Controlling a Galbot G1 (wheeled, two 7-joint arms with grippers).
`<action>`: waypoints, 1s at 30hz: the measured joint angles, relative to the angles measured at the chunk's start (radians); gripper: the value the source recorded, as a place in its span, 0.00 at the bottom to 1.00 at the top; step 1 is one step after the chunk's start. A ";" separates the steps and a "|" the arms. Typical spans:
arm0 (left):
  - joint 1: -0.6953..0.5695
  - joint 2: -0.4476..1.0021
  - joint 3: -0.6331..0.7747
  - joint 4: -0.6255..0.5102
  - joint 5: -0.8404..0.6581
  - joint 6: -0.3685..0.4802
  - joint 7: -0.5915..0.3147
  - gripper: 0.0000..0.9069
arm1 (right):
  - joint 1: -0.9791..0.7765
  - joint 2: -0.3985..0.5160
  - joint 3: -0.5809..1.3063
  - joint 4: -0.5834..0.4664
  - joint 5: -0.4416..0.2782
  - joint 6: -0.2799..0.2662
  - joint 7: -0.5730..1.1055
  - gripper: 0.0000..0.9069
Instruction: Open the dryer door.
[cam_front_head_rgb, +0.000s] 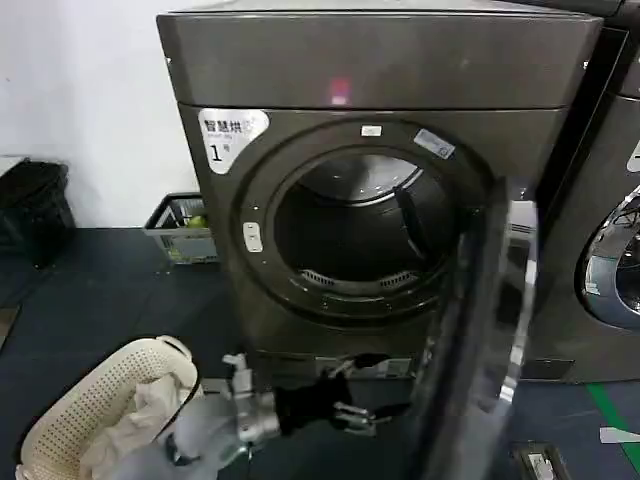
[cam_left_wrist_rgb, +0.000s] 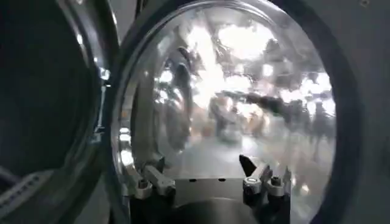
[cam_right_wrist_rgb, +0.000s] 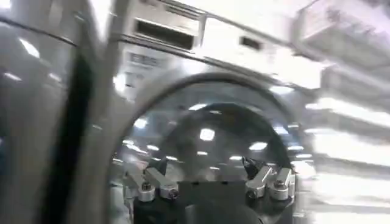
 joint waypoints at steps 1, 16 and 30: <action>-0.015 -0.009 0.018 0.010 -0.002 -0.002 -0.006 1.00 | -0.008 0.004 0.021 0.000 -0.022 -0.013 0.020 1.00; -0.262 -0.161 0.286 0.177 -0.034 -0.049 -0.068 1.00 | -0.090 0.007 0.335 -0.024 -0.115 -0.083 0.156 1.00; -0.456 -0.391 0.400 0.400 -0.036 -0.072 -0.175 1.00 | -0.121 0.007 0.493 -0.052 -0.122 -0.063 0.095 1.00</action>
